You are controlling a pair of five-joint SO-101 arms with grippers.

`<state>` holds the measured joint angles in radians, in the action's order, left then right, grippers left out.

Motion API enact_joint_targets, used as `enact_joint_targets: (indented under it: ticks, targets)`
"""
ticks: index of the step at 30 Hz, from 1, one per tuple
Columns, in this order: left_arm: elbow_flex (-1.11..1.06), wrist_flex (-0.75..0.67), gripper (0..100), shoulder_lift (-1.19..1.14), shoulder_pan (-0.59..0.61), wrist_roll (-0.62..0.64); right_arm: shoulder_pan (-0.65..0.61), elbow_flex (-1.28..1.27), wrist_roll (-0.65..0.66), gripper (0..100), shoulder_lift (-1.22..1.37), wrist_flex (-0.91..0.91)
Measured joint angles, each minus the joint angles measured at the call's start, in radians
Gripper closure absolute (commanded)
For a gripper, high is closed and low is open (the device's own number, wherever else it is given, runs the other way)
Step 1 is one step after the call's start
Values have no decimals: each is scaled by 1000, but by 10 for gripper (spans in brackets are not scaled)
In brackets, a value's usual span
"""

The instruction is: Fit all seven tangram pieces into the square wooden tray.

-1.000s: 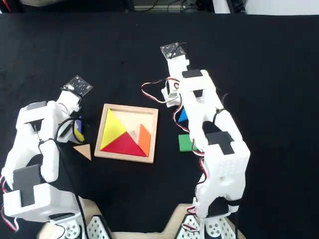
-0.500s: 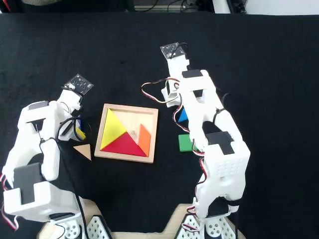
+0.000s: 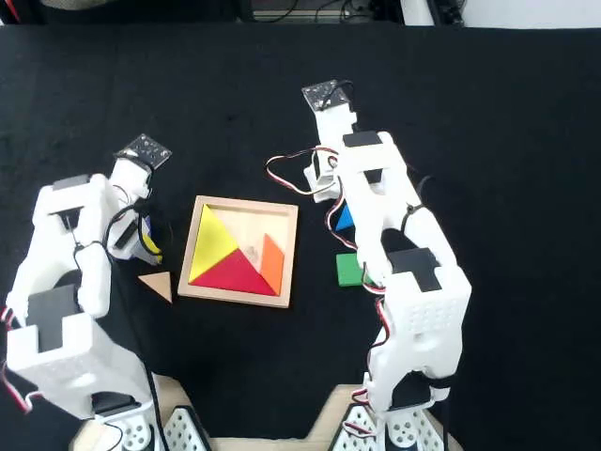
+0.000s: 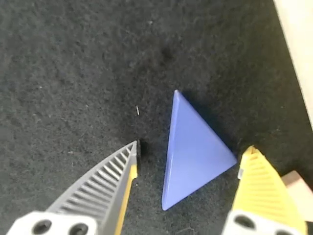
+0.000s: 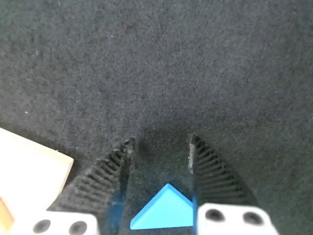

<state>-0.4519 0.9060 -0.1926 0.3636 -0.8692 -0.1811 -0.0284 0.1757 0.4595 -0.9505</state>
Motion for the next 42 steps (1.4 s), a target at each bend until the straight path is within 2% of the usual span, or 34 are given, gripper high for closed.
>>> enact_joint_targets:
  ticks: [10,13,17,30,35,42]
  targets:
    - [173,135,680,-135,0,52,0,0,0,829,0,0]
    - [178,140,683,-137,0,52,0,0,0,829,0,0]
    - [180,140,734,-138,0,52,0,0,0,829,0,0]
    - [180,144,741,-137,-3,54,0,0,0,829,0,0]
    - [178,144,834,-137,-5,54,0,0,0,829,0,0]
    - [198,213,848,-123,-29,55,0,0,0,829,0,0]
